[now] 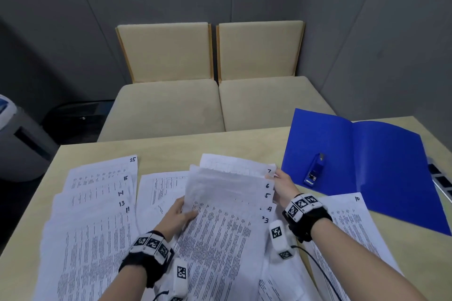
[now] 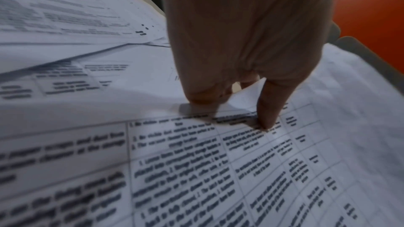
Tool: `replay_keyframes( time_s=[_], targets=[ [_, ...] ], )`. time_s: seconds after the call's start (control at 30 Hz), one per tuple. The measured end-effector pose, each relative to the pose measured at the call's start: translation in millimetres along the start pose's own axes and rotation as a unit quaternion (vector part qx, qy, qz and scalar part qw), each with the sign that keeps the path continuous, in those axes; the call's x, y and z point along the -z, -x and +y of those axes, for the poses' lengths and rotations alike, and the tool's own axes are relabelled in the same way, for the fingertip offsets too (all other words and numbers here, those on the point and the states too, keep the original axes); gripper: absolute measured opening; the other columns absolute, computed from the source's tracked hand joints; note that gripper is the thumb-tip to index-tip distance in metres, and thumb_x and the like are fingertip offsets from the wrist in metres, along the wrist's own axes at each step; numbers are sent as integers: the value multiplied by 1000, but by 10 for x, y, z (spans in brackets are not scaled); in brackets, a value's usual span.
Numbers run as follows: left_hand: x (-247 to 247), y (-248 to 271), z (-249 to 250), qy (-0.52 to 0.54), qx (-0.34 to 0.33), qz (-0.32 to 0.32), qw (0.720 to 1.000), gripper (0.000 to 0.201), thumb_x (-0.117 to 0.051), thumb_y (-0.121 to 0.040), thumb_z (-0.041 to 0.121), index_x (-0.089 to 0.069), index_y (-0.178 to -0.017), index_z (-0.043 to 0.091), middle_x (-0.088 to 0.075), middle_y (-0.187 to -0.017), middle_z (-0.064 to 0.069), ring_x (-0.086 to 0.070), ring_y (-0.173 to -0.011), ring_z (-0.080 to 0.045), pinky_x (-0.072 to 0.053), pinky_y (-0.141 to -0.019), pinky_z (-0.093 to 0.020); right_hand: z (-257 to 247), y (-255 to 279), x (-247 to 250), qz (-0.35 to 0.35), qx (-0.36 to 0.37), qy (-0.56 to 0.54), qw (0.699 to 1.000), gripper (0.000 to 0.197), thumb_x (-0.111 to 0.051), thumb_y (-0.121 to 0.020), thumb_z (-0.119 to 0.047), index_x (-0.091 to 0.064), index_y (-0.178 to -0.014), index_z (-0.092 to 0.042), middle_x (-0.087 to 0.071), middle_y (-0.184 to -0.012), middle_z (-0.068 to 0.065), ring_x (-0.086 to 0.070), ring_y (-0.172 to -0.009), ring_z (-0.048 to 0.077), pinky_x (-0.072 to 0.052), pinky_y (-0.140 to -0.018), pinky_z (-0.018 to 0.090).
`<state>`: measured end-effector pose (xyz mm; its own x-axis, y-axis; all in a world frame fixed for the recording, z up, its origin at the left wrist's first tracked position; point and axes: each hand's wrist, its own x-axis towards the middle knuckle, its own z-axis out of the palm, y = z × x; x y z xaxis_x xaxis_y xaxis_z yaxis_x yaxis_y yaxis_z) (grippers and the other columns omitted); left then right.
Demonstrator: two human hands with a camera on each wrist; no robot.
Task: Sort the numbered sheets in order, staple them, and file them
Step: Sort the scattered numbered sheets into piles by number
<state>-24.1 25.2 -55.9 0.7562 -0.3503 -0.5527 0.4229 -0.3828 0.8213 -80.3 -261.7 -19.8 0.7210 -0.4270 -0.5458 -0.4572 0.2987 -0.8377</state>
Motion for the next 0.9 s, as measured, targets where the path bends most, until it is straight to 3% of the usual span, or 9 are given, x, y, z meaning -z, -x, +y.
replay_keyframes(
  time_s=[0.17, 0.33, 0.43, 0.5, 0.53, 0.57, 0.63, 0.77, 0.9],
  targets=[
    [-109, -88, 101, -24, -19, 15, 999, 29, -56, -91, 2, -53, -118, 11, -67, -104, -5, -66, -88, -16, -51, -67, -23, -2, 19, 3, -38, -34, -62, 997, 26, -52, -92, 0, -63, -111, -13, -69, -92, 13, -65, -73, 26, -54, -48, 27],
    [-123, -133, 0, -103, -63, 90, 989, 19, -63, -85, 15, -54, -102, 14, -67, -97, -9, -64, -85, -26, -53, -81, -42, 27, -76, 43, 12, -63, -84, 994, 14, -51, -95, -14, -63, -88, -10, -64, -84, 10, -58, -62, 21, -45, -42, 24],
    [-129, -137, -69, -141, -78, 132, 978, 24, -63, -86, 14, -45, -102, 13, -64, -92, -7, -63, -77, -25, -49, -67, -35, 84, -381, 156, 165, -30, 106, 980, 20, -49, -92, -18, -65, -100, -9, -62, -101, 13, -59, -75, 26, -53, -58, 34],
    [-122, -140, -98, -151, -80, 145, 975, 26, -62, -87, 11, -43, -104, 13, -63, -90, -8, -61, -73, -25, -45, -60, -31, 74, -512, 184, 209, -16, 272, 939, 25, -47, -90, -10, -63, -109, -9, -59, -115, 12, -59, -98, 32, -52, -80, 36],
    [-115, -135, -102, -148, -78, 145, 975, 26, -62, -87, 11, -43, -104, 13, -63, -89, -9, -61, -72, -26, -46, -60, -32, 53, -542, 179, 205, -19, 311, 928, 21, -49, -88, -7, -65, -103, -9, -60, -109, 13, -58, -99, 32, -49, -79, 32],
    [-106, -142, -116, -142, -75, 143, 977, 26, -62, -86, 10, -43, -104, 13, -63, -88, -10, -61, -71, -27, -46, -61, -33, 35, -558, 165, 192, -22, 334, 922, 12, -52, -86, -6, -64, -86, -10, -60, -93, 13, -58, -87, 31, -44, -71, 29],
    [-87, -143, -125, -132, -67, 136, 980, 25, -62, -86, 10, -44, -103, 13, -63, -88, -11, -62, -72, -29, -49, -65, -37, 39, -636, 137, 189, -44, 342, 920, 31, -58, -83, -7, -41, -58, -13, -41, -60, 9, -43, -59, 25, -31, -55, 29],
    [-58, -141, -138, -122, -61, 135, 981, 29, -64, -86, 10, -43, -106, 13, -64, -96, -8, -64, -81, -27, -52, -74, -40, 27, -686, 95, 192, -86, 302, 930, 34, -59, -80, -12, -33, -60, -11, -38, -61, 6, -43, -66, 25, -34, -58, 27],
    [-70, -116, -152, -96, -61, 143, 983, 42, -64, -85, 8, -35, -114, 18, -58, -105, -7, -62, -89, -27, -50, -79, -37, -37, -627, 102, 157, -115, 260, 946, 19, -53, -79, -11, -37, -68, -8, -36, -63, 5, -36, -53, 19, -25, -50, 28]
  ],
)
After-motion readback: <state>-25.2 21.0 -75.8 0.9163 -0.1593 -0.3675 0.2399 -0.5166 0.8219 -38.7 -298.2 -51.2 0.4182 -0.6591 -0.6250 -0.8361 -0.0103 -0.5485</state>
